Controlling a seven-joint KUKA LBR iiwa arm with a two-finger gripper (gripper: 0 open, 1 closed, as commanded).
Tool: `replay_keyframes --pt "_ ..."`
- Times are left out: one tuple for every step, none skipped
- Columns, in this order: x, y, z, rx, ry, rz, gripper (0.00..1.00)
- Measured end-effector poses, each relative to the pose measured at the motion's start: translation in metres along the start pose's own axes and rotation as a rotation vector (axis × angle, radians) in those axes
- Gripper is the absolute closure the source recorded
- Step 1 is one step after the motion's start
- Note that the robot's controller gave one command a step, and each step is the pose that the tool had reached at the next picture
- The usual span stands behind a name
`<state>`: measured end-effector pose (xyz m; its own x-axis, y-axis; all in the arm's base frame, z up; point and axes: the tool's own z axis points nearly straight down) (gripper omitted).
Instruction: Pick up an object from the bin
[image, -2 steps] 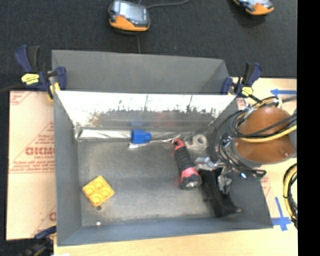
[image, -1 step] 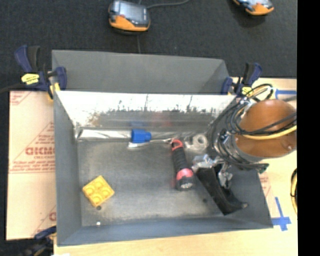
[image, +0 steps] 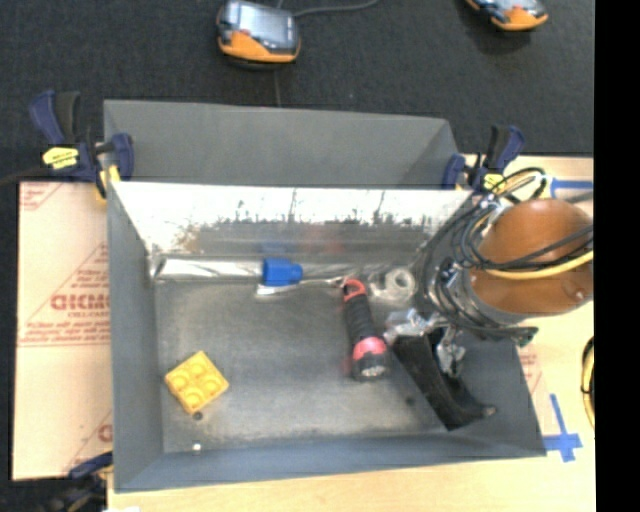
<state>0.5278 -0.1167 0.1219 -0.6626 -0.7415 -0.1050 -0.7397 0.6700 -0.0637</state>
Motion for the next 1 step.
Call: replay_keyframes --pt "-0.0321 -0.0025 0.0113 0.0 -0.001 -0.134 1.0"
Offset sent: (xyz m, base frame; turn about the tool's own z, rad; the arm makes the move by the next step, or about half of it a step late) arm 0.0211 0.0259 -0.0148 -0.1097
